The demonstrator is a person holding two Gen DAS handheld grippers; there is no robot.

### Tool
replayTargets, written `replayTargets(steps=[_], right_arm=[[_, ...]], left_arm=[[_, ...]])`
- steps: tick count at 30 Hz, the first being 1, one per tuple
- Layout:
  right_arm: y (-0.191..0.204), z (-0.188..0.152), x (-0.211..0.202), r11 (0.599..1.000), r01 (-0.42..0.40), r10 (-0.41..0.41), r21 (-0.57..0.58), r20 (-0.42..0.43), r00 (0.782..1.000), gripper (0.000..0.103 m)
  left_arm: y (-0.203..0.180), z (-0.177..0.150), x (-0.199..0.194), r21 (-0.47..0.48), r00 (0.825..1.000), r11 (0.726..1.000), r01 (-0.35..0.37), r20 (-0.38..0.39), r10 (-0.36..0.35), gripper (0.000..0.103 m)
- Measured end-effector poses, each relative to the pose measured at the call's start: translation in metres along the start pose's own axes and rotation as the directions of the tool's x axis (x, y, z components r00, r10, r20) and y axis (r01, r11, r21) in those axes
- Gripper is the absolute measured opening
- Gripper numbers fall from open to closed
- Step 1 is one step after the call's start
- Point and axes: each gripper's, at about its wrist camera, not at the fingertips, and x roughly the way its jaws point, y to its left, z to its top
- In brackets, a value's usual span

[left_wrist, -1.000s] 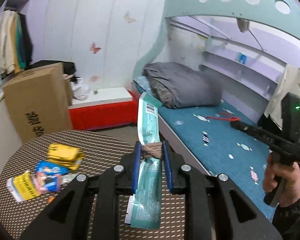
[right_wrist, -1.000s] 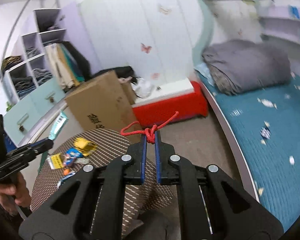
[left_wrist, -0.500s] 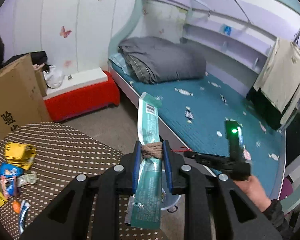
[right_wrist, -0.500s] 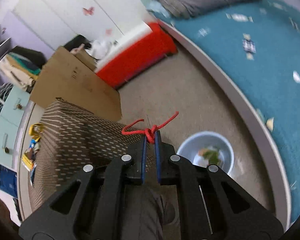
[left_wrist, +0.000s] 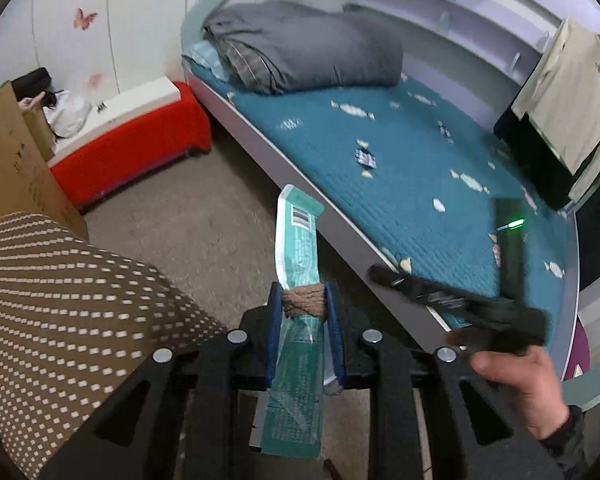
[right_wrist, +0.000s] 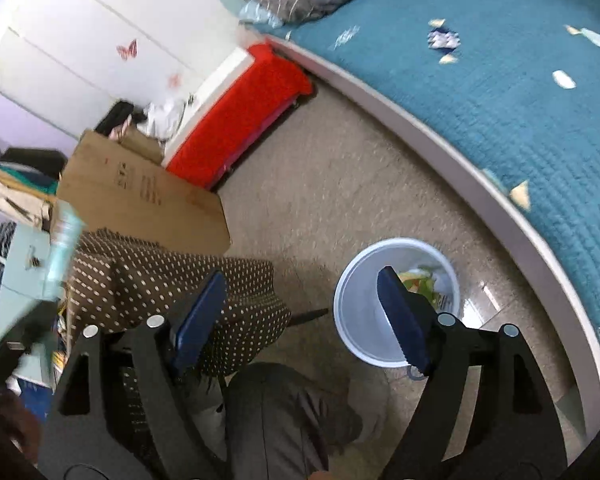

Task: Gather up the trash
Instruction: 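Carry the tube and string to the blue bin and open both grippers, then move both tools back over the table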

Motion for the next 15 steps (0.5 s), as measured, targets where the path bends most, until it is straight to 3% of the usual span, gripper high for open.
replayTargets(steps=[7,8,9,10,11,12,15], right_arm=[[-0.005,0.012,-0.051,1.0,0.006,-0.006,0.0,0.106,0.994,0.083],[-0.003,0.013,-0.056,1.0,0.005,-0.005,-0.001,0.117,0.993,0.084],[-0.002,0.014,-0.06,1.0,0.005,-0.005,-0.003,0.126,0.992,0.085],[0.0,0.015,-0.063,1.0,0.006,-0.005,-0.004,0.133,0.991,0.086],[0.002,0.015,-0.064,1.0,0.004,-0.003,-0.006,0.138,0.99,0.086],[0.004,0.015,-0.066,1.0,0.0,0.001,-0.009,0.142,0.99,0.087],[0.012,0.013,-0.07,1.0,-0.008,0.01,-0.018,0.151,0.989,0.094]], left_arm=[[-0.015,0.004,0.042,0.039,0.996,0.998,0.039,-0.083,-0.035,0.022],[-0.017,0.005,0.048,0.051,0.994,0.998,0.044,-0.102,-0.039,0.029],[-0.018,0.006,0.052,0.058,0.993,0.998,0.032,-0.114,-0.025,0.049],[-0.018,0.006,0.052,0.055,0.994,0.998,0.019,-0.105,-0.013,0.062],[-0.017,0.006,0.05,0.049,0.996,0.999,0.004,-0.084,0.0,0.085],[-0.017,0.006,0.048,0.044,0.998,0.999,-0.01,-0.065,0.013,0.091],[-0.012,0.006,0.039,0.034,0.997,0.998,-0.048,-0.054,0.049,0.091]])
